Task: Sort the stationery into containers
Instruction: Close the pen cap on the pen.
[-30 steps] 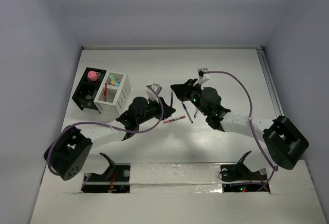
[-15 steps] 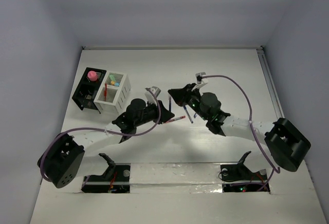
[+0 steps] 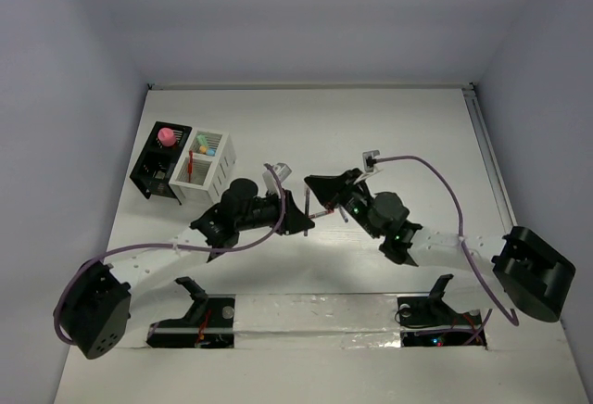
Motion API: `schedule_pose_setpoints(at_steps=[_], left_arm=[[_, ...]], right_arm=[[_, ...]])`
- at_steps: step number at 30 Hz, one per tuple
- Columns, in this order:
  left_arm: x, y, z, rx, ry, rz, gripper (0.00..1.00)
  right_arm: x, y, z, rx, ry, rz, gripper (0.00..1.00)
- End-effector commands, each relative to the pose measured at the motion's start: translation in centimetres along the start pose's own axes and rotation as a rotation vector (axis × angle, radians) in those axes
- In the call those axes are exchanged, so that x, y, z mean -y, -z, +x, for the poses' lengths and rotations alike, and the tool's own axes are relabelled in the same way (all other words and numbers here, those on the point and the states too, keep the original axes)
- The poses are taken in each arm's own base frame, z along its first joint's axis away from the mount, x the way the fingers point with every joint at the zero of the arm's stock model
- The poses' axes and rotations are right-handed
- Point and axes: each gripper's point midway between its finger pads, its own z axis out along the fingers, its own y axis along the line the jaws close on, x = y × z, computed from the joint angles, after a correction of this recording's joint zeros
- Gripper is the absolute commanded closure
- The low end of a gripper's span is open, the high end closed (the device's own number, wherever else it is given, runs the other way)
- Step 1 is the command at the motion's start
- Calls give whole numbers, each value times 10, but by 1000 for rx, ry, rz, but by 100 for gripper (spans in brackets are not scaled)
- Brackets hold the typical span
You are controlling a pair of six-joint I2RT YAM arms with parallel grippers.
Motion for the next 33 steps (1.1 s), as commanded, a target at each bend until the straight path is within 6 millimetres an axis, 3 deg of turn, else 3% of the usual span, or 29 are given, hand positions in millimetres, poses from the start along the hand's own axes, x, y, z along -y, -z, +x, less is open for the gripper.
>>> schedule_pose_setpoints(at_steps=[1, 11, 15, 19, 24, 26, 27, 28, 30, 32, 33], left_arm=[[90, 42, -167, 560, -178, 190, 100], [118, 69, -181, 571, -159, 287, 100], [110, 89, -191, 639, -184, 214, 100], [99, 87, -182, 606, -188, 181, 100], [73, 76, -151, 543, -166, 150, 100], [66, 73, -142, 523, -162, 141, 100], [59, 71, -135, 513, -155, 129, 100], [54, 70, -131, 506, -153, 118, 100], [47, 69, -125, 501, -151, 101, 100], [47, 69, -122, 500, -159, 113, 100], [47, 68, -117, 483, -163, 124, 100]], right_arm=[[8, 58, 128, -471, 4, -22, 100], [10, 75, 160, -497, 42, 15, 100], [6, 83, 163, -482, -24, -15, 100], [-5, 80, 156, -469, -34, -52, 100], [-32, 70, 128, -419, -19, -110, 100], [-39, 65, 115, -398, 0, -96, 90], [-45, 63, 98, -361, 15, -113, 85], [-42, 66, 96, -372, 34, -90, 77], [-50, 64, 71, -329, 57, -101, 71], [-46, 66, 62, -358, 95, -104, 67], [-52, 64, 49, -342, 136, -121, 64]])
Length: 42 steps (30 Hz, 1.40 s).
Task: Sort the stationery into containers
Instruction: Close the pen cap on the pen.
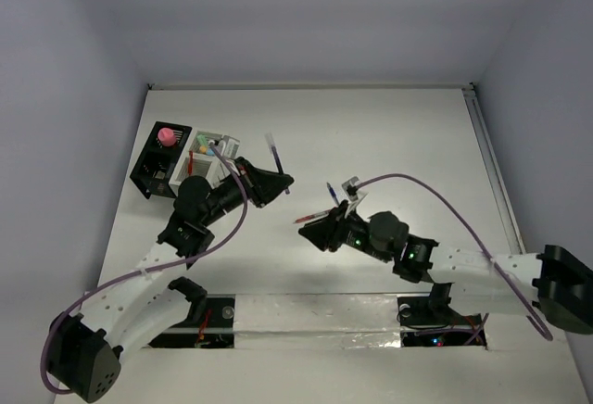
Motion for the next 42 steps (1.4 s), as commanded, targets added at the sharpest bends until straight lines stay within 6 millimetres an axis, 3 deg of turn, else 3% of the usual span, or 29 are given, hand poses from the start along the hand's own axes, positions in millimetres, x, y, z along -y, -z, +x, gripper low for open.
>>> schedule_pose_setpoints(at_steps=[1, 3, 4, 6, 7, 8, 11, 15, 20, 24, 27, 31, 33, 34, 37, 42], left_arm=[[6, 1, -2, 36, -54, 55, 100], [9, 1, 5, 9, -54, 80, 100], [11, 2, 5, 9, -57, 90, 100], [20, 2, 16, -21, -68, 128, 100], [24, 2, 18, -30, -72, 141, 100], [29, 2, 20, -38, -77, 159, 100], [41, 2, 31, -79, -84, 206, 100], [46, 3, 38, -104, -89, 225, 100], [48, 2, 41, -113, -90, 235, 100], [48, 1, 40, -111, -92, 238, 100], [49, 1, 39, -111, -95, 241, 100], [52, 0, 40, -116, -94, 250, 100], [51, 0, 40, -115, -93, 245, 100], [51, 0, 40, -115, -93, 241, 100], [54, 1, 35, -102, -99, 242, 100], [68, 2, 12, -39, -125, 252, 100]], right_arm=[[-16, 9, -44, 0, 135, -41, 58], [-16, 15, -55, -31, 202, -60, 54], [-39, 19, -71, -40, 227, -162, 47], [-35, 23, -98, -23, 276, -181, 41], [-56, 29, -114, -32, 308, -265, 32], [-51, 23, -123, -38, 326, -253, 30], [-72, 17, -152, -43, 407, -296, 17], [-74, -10, -162, -88, 421, -291, 14], [-87, -21, -176, -73, 422, -330, 15], [-85, -34, -177, -74, 404, -332, 22], [-83, -38, -173, -75, 387, -339, 34], [-79, -43, -167, -71, 365, -344, 60], [-74, -45, -162, -85, 351, -338, 67], [-72, -46, -159, -91, 341, -334, 79], [-65, -46, -150, -109, 317, -321, 97], [-57, -42, -123, -179, 264, -340, 100]])
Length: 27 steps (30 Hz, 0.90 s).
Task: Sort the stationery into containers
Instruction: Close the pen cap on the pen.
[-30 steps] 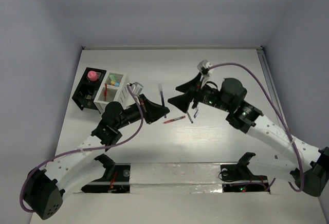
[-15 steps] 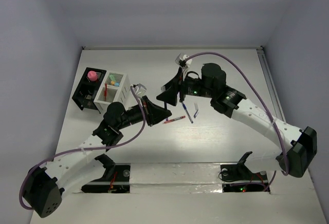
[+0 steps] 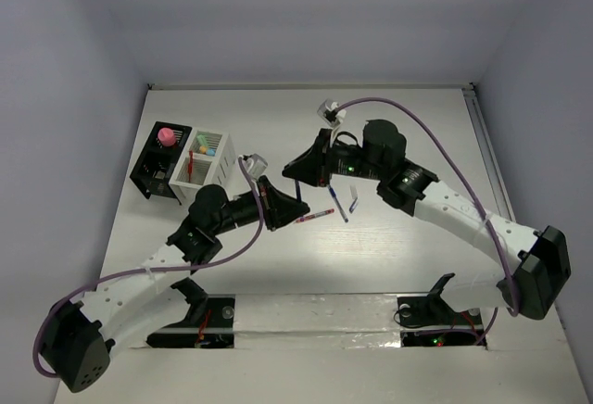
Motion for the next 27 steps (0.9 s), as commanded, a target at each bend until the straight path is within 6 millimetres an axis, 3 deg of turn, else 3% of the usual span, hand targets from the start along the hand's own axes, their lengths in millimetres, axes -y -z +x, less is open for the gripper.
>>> schedule_pose_setpoints(at_steps=[1, 7, 11, 16, 19, 25, 27], left_arm=[[38, 2, -56, 150, -103, 77, 100], [57, 10, -101, 219, -176, 62, 100], [57, 6, -105, 200, -175, 61, 100], [48, 1, -104, 196, -149, 45, 100], [48, 1, -109, 202, -150, 40, 100], [42, 5, -105, 205, -145, 8, 100], [47, 7, -108, 213, -150, 20, 100]], right_arm=[[-3, 4, 31, -59, -45, -48, 100], [1, 15, 70, -90, -129, -45, 100], [3, 20, 98, -127, -187, -55, 100], [-11, 17, 102, -135, -199, -104, 100], [-9, 12, 107, -145, -198, -89, 100], [-11, 13, 86, -80, -172, -75, 100], [-7, 9, 92, -105, -189, -69, 100]])
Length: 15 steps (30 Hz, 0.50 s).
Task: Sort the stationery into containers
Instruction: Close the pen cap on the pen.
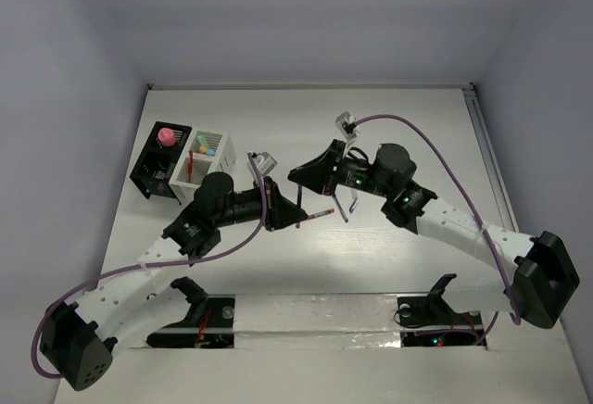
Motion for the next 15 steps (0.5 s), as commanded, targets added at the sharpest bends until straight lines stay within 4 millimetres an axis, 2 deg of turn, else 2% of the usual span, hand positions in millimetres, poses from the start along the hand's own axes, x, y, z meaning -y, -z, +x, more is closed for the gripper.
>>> schedule_pose_setpoints(at_steps=[1, 6, 8, 10, 11, 13, 15], left_arm=[[58, 28, -124, 414, -198, 77, 100], [70, 38, -145, 453, -215, 99, 100], [73, 42, -153, 469, -201, 129, 100], [76, 40, -155, 447, -197, 162, 100], [71, 41, -159, 443, -180, 157, 100], [76, 38, -159, 400, -175, 193, 100], [74, 38, -158, 402, -175, 185, 100]], right_arm=[[-3, 8, 77, -265, -105, -38, 100], [3, 9, 114, -330, -145, -18, 100], [-4, 8, 127, -350, -149, -34, 100], [-4, 8, 142, -378, -160, -23, 100], [-6, 7, 145, -374, -160, -30, 100], [-6, 10, 146, -366, -163, -23, 100], [2, 8, 137, -331, -149, 35, 100]])
